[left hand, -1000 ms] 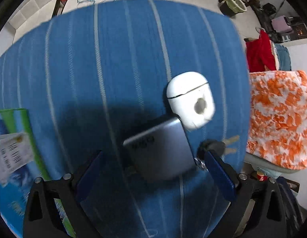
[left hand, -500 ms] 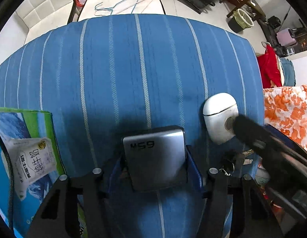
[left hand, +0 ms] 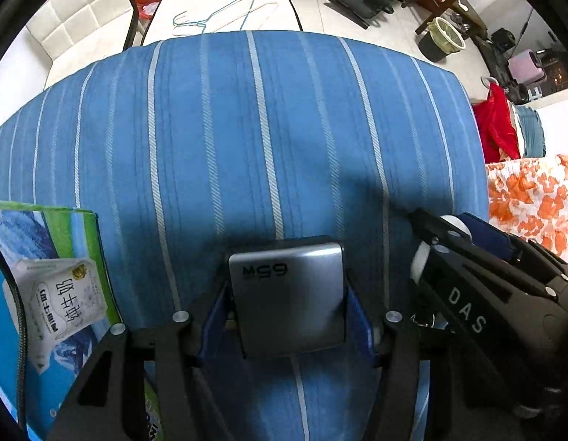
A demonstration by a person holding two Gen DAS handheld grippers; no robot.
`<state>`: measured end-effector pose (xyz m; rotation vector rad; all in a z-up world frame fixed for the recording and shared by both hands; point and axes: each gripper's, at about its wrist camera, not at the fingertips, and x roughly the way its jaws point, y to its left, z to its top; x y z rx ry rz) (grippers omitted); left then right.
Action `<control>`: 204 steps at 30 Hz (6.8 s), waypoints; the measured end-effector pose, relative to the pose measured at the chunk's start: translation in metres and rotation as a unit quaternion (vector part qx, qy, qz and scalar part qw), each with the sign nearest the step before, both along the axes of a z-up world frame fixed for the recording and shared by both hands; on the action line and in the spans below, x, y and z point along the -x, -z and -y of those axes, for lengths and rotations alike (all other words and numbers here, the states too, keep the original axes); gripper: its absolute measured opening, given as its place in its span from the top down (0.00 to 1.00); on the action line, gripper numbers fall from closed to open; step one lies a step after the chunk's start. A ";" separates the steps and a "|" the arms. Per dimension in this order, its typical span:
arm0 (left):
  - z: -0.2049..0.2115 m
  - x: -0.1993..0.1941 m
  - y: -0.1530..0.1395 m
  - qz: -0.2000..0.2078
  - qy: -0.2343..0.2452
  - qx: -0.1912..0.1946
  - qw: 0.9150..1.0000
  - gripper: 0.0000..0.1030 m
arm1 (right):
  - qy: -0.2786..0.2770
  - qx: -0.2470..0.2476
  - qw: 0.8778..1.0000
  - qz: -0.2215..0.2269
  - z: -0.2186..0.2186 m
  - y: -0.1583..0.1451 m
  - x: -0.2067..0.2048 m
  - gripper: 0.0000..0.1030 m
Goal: Organize rigid objects
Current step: 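Grasp the silver adapter with the left tool while the right tool grasps the earbud case, then carry the adapter and the earbud case over the blue box with both tools, then lower the adapter and earbud case into the box and open both tools, then lift both open tools up out of the blue box, then reach the right tool to the black car key and grasp it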
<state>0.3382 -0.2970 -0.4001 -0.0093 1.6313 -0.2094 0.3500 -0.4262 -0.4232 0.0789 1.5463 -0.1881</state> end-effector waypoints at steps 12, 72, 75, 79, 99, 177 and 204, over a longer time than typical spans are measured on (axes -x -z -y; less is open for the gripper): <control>-0.001 0.010 -0.050 0.053 0.031 0.000 0.998 0.51 | 0.052 -0.030 0.998 0.028 0.054 -0.051 0.043 1.00; -0.224 0.175 -0.279 0.242 -0.045 -0.016 0.969 0.51 | -0.071 -0.095 0.974 0.191 -0.198 -0.295 0.228 0.53; -0.245 0.181 -0.284 0.243 -0.061 -0.012 0.968 0.51 | -0.089 -0.101 0.972 0.194 -0.225 -0.303 0.229 0.53; -0.281 0.181 -0.281 0.234 -0.092 -0.006 0.968 0.51 | -0.098 -0.117 0.971 0.182 -0.245 -0.293 0.215 0.53; -0.364 0.138 -0.081 0.013 -0.143 -0.045 0.989 0.50 | -0.114 -0.067 0.991 -0.012 -0.303 -0.073 0.134 0.53; -0.030 0.002 -0.091 0.113 0.045 -0.069 0.990 0.00 | 0.333 -0.046 0.939 -0.068 0.042 0.009 0.109 0.34; -0.168 0.119 -0.202 0.163 -0.014 -0.014 0.986 0.00 | 0.065 -0.063 0.987 0.136 -0.086 -0.192 0.187 0.65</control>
